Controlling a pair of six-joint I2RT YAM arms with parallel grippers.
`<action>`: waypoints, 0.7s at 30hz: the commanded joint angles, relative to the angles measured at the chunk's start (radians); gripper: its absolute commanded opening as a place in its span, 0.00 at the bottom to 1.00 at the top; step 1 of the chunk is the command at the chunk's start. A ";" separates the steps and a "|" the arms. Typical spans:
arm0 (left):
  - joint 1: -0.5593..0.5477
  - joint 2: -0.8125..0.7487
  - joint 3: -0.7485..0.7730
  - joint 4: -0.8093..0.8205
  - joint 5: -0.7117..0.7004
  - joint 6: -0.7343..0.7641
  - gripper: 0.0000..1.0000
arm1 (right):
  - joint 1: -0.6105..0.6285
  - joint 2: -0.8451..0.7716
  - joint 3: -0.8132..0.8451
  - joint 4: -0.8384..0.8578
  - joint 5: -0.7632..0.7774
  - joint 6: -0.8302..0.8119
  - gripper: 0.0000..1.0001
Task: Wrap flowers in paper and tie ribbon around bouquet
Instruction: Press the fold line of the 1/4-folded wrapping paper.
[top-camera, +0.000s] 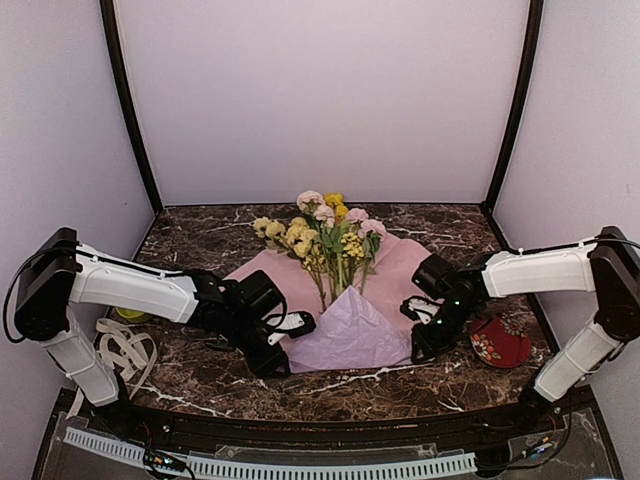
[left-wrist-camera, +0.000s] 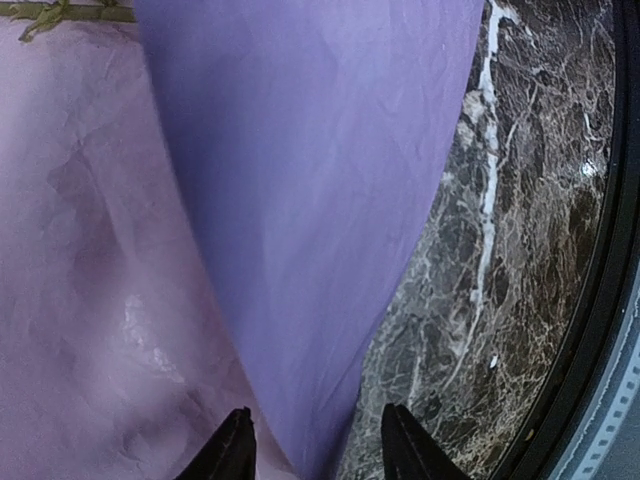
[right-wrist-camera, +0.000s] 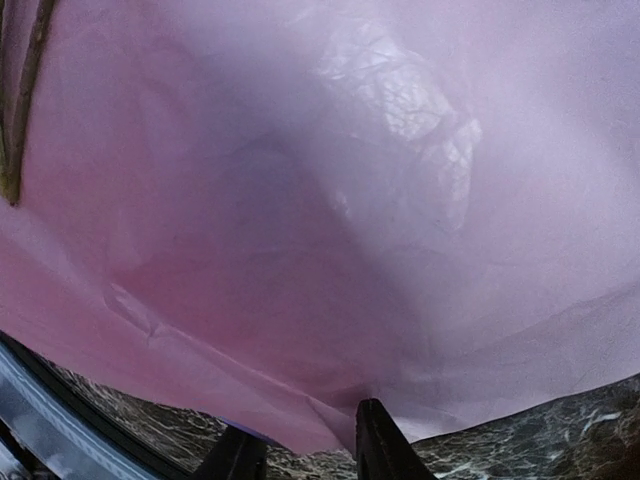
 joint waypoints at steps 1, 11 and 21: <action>0.011 -0.023 -0.024 0.003 0.067 -0.006 0.39 | -0.018 -0.007 -0.010 0.001 -0.011 -0.016 0.26; 0.013 -0.001 -0.015 -0.039 0.068 -0.003 0.00 | -0.034 -0.012 -0.024 0.007 -0.051 -0.014 0.02; 0.020 -0.032 0.029 -0.135 -0.001 0.012 0.00 | -0.035 -0.055 0.036 -0.119 -0.034 -0.032 0.00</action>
